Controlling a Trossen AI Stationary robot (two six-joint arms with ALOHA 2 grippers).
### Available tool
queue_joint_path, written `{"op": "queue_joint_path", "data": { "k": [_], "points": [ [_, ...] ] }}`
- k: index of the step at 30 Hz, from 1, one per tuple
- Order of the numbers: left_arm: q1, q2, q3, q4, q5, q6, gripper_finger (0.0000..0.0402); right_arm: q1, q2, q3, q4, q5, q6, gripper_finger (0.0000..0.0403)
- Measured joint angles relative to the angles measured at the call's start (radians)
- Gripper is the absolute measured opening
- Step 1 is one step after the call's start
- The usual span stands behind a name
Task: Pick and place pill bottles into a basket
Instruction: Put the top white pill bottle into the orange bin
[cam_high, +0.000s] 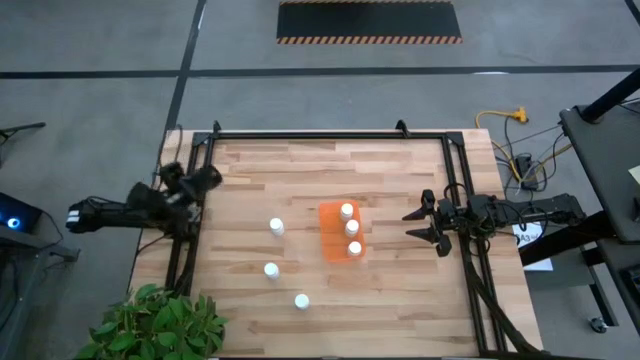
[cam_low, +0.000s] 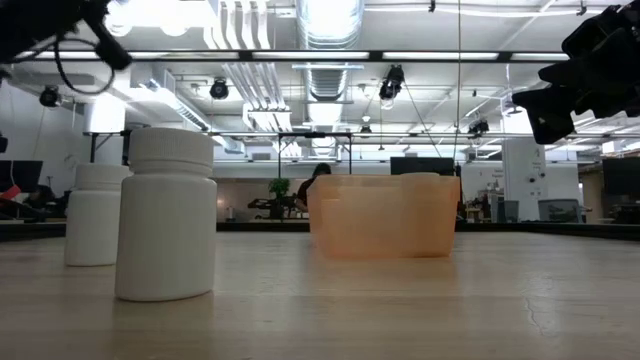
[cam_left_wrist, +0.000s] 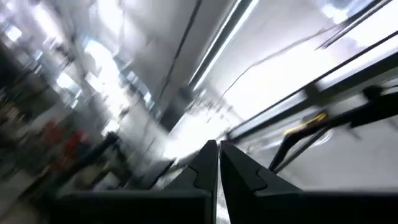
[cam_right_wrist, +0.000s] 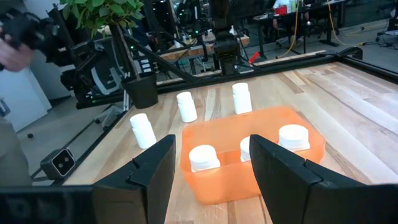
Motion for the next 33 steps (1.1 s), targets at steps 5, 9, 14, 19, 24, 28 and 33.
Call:
{"op": "queue_joint_path", "data": {
  "k": [5,9,14,19,24,28,33],
  "points": [
    [0.0,0.099,0.082,0.221,0.002,0.184,0.0,0.0,0.0,0.0,0.0,0.0,0.0,0.0194],
    [0.0,0.169,0.184,0.278,0.011,0.357,0.0,0.0,0.0,0.0,0.0,0.0,0.0,0.0194],
    [0.0,0.274,0.329,0.27,0.046,0.523,0.0,0.0,0.0,0.0,0.0,0.0,0.0,0.0194],
    [0.0,0.361,0.47,0.245,0.112,0.616,0.0,0.0,0.0,0.0,0.0,0.0,0.0,0.0194],
    [0.0,0.395,0.641,-0.019,0.168,0.685,0.0,0.0,0.0,0.0,0.0,0.0,0.0,0.0194],
    [0.0,0.421,0.823,-0.406,0.184,0.693,0.0,0.0,0.0,0.0,0.0,0.0,0.0,0.0194],
    [0.0,0.491,1.071,-0.807,0.217,0.765,0.0,0.0,0.0,0.0,0.0,0.0,0.0,0.0194]
  ]
}}
